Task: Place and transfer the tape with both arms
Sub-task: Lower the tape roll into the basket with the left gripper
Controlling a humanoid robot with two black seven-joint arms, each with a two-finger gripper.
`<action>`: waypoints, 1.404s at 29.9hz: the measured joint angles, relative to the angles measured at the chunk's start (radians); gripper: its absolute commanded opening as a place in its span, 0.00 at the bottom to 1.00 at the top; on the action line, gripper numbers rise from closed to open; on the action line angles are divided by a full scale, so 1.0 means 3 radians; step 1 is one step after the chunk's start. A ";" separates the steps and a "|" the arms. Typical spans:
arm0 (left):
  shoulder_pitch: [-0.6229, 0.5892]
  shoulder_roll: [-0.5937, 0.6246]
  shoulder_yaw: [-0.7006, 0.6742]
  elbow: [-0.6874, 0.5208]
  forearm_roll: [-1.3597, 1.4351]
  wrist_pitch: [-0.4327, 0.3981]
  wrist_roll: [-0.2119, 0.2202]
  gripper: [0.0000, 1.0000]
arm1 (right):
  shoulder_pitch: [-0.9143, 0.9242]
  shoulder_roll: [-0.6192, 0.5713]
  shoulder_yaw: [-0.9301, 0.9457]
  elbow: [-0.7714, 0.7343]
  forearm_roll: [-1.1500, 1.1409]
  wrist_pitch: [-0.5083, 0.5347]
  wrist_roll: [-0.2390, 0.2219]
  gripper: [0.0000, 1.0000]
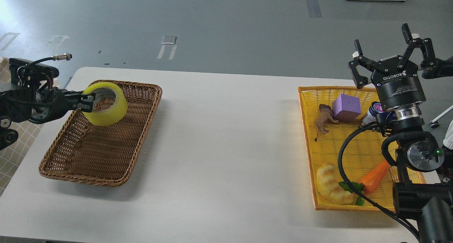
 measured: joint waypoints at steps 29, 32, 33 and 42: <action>0.0383 -0.0163 -0.0011 0.0180 -0.0057 0.0226 -0.0007 0.00 | -0.0005 0.0000 0.0001 0.0003 0.0000 0.0000 -0.0001 0.99; 0.0389 -0.0205 -0.0011 0.0213 -0.0057 0.0239 -0.0007 0.05 | -0.0006 0.0000 0.0001 0.0002 0.0000 0.0000 -0.0001 0.99; 0.0390 -0.0222 -0.0011 0.0220 -0.0057 0.0240 -0.0007 0.19 | -0.0006 0.0000 0.0001 0.0002 0.0000 0.0000 -0.0001 0.99; 0.0390 -0.0244 -0.0022 0.0228 -0.0172 0.0242 0.0007 0.67 | -0.0006 0.0000 0.0001 0.0002 0.0000 0.0000 -0.0001 0.99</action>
